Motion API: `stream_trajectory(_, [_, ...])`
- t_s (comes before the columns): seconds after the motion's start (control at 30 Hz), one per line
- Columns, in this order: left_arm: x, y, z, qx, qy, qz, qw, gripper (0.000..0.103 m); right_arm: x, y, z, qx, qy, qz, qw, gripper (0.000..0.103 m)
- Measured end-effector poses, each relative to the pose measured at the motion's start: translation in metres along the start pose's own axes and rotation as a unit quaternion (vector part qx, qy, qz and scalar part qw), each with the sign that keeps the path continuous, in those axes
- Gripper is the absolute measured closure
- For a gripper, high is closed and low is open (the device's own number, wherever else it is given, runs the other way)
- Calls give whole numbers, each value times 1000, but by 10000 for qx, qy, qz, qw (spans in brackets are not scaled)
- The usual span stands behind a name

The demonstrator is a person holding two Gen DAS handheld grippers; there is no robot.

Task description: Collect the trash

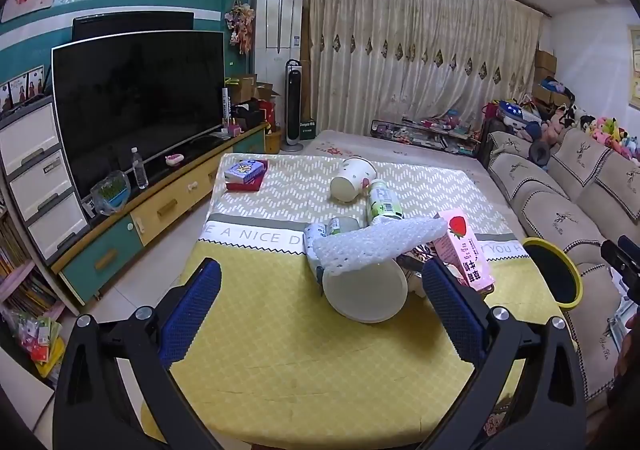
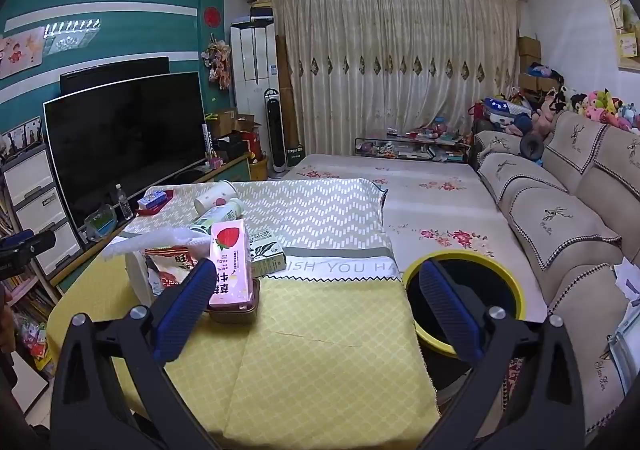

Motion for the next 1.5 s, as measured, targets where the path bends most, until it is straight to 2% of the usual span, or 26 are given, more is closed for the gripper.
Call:
stream_trajectory(0.63, [-2,3,4,-62,-4,54,10000,4,-8,7,0,-66,-30,-61,10000,6])
stream_trajectory(1.5, [-8,6,2,-121,-25,-80,9999,4,-13,15,6,-136,-43,-159,9998,6])
Point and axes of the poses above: each gripper's, at about its wrist camera, not at the fingertips, and x roughly against the way its jaws point, z to its right, y to its underside, the point moved 7 cm from there along -x, roughly the way its jaws point, and after that the axes turned 13 degrees about z, right-handed, at the moved point
